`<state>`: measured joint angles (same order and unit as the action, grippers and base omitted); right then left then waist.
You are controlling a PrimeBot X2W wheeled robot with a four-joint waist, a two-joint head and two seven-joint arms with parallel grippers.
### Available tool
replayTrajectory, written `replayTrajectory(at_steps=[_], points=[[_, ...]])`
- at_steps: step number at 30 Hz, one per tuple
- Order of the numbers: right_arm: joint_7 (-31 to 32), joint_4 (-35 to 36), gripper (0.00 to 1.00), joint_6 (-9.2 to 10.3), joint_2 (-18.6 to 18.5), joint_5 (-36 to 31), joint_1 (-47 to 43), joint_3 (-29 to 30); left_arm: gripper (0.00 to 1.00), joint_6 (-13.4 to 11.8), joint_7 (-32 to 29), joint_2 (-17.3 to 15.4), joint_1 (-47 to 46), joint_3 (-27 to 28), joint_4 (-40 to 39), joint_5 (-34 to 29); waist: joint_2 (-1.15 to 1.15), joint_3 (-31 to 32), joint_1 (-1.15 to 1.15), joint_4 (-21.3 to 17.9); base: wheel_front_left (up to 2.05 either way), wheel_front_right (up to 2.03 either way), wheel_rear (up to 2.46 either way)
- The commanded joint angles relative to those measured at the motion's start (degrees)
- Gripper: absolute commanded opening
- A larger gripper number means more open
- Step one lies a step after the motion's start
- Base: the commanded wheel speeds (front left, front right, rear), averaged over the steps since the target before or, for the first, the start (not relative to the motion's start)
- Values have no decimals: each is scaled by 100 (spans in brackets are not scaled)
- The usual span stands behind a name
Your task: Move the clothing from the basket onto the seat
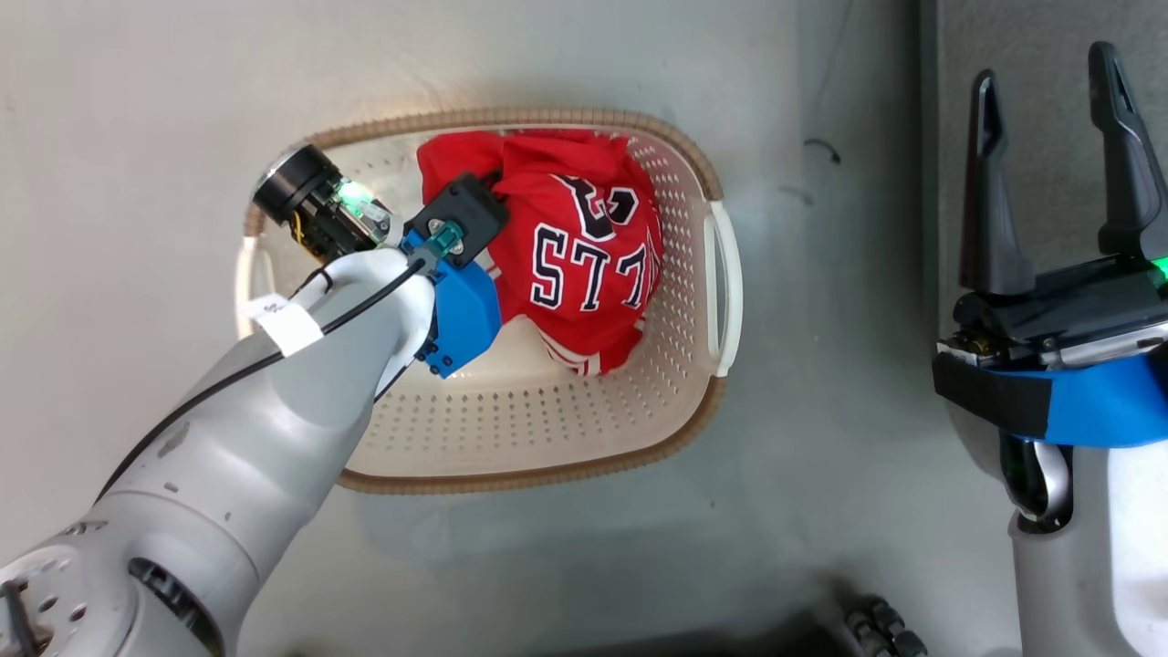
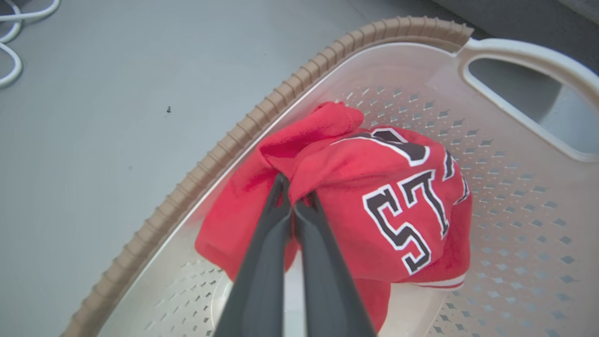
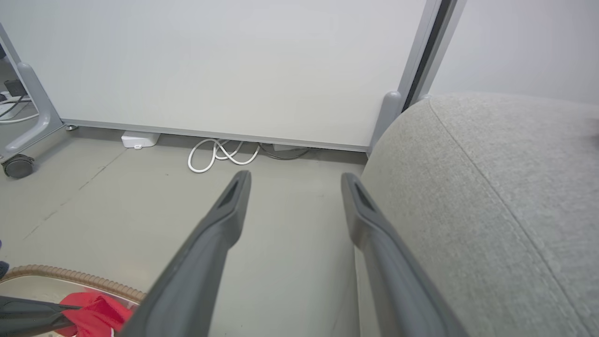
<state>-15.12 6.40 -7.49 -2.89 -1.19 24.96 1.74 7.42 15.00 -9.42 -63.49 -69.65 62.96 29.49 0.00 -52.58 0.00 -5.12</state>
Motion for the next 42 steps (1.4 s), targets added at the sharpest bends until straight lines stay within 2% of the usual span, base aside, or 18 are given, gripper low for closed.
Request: replayTrajectory(at_steps=[1, 14, 27, 42], points=[[-4, -24, 100, -1, 1, 30, 28, 7, 0, -13, 25, -38, 52, 48, -54, -52, 0, 208, 0, 63, 0, 0, 0], [-4, -448, 100, -1, 2, 102, -296, 33, 0, -119, 26, -287, 746, 799, -678, -349, 0, 1543, 0, 256, 0, 0, 0], [-4, -795, 100, -2, 1, 306, -707, 66, 0, -202, 27, -501, 1612, 2078, -1411, -512, 0, 2868, 0, 367, 0, 0, 0], [-4, -1071, 100, -2, 1, 568, -1195, 47, 0, -90, 26, -395, 2088, 3105, -2260, -839, 0, 4043, 0, 403, 0, 0, 0]])
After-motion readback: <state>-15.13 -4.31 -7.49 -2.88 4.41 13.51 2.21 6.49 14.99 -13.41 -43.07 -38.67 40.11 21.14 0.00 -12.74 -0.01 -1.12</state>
